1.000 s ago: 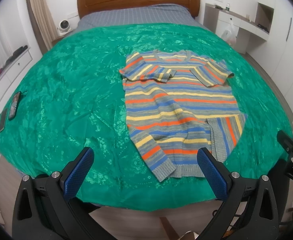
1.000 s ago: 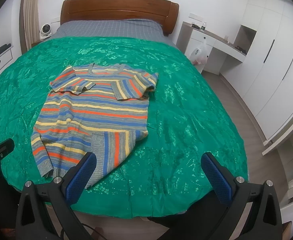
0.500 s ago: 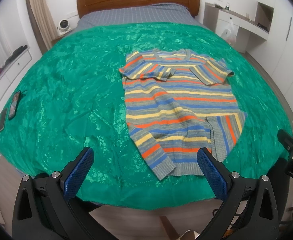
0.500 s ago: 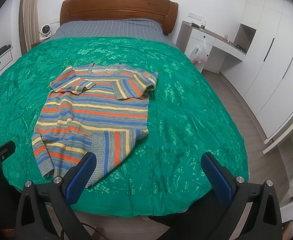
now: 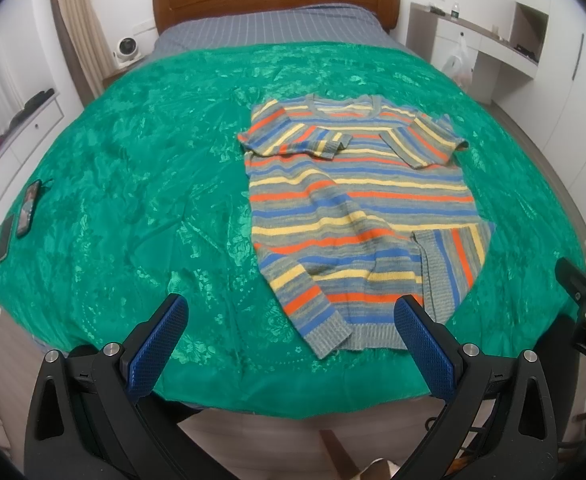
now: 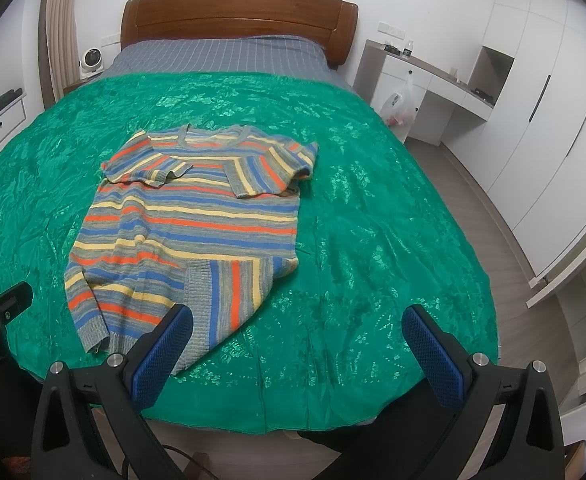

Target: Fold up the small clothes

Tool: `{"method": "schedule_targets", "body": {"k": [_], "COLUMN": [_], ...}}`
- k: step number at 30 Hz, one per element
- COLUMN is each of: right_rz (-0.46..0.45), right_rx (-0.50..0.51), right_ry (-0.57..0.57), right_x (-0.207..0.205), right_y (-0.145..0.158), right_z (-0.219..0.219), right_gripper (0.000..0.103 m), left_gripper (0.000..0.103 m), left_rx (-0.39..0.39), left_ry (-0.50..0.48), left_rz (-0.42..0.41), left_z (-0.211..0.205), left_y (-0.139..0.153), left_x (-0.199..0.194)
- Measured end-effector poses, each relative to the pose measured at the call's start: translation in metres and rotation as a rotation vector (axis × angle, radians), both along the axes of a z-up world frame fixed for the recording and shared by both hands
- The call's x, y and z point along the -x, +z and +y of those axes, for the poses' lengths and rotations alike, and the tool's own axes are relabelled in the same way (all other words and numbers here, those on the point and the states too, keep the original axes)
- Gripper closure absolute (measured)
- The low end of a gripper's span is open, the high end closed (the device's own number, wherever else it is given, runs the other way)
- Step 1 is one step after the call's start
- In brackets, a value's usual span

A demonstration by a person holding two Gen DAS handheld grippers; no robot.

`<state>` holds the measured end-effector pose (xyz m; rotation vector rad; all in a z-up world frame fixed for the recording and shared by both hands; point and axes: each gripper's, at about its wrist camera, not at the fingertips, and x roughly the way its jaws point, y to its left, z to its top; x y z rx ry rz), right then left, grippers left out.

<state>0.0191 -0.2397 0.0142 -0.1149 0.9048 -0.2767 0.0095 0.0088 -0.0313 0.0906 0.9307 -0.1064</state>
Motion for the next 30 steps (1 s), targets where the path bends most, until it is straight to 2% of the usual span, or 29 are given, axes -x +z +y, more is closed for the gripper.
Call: {"method": "schedule_targets", "body": {"k": [9,12,15,17,20,24,26,27,28,29,30], "right_rz": [0.001,0.005,0.001,-0.011,0.014,0.083,0.119,0.133,0.155,0.183,0.231], "right_rx": [-0.001,-0.005,0.013,0.029,0.028,-0.142,-0.147,-0.116,-0.082,-0.059,-0.041], "right_ry": [0.001,0.007,-0.002,-0.025,-0.012,0.148,0.261,0.306,0.341,0.359,0.371], "right_x": [0.0,0.0,-0.002,-0.003,-0.014,-0.038,-0.056,-0.064,-0.071,-0.077,-0.083], "right_y": [0.0,-0.001,-0.002,-0.005,-0.022,-0.055,-0.078,-0.091,-0.104,-0.117,-0.133], "right_z": [0.001,0.001,-0.011,-0.027,-0.037,-0.013,0.019,0.034,0.045,0.051,0.054], "right_gripper": [0.0,0.0,0.0,0.0,0.0,0.002,0.01,0.02,0.031,0.041,0.073], "left_gripper": [0.0,0.0,0.0,0.0,0.0,0.001,0.001,0.002,0.01,0.032,0.046], "left_rx": [0.0,-0.024,-0.05,-0.014,0.044,0.12,0.077,0.036,-0.016,-0.051,-0.055], "left_ry": [-0.001,-0.005,0.066,0.118,0.114,0.014,-0.034,-0.047,-0.054,-0.056,-0.064], "left_rz": [0.0,-0.003,-0.016,0.038,0.133,0.243,0.254,0.245,0.23,0.221,0.228], "left_z": [0.0,0.003,0.033,0.061,0.076,0.049,0.023,0.013,0.005,0.001,0.001], "left_y": [0.0,0.0,-0.004,-0.018,-0.049,-0.09,-0.109,-0.115,-0.121,-0.127,-0.132], "left_x": [0.0,-0.002,-0.01,-0.02,-0.031,-0.038,-0.044,-0.046,-0.048,-0.05,-0.051]}}
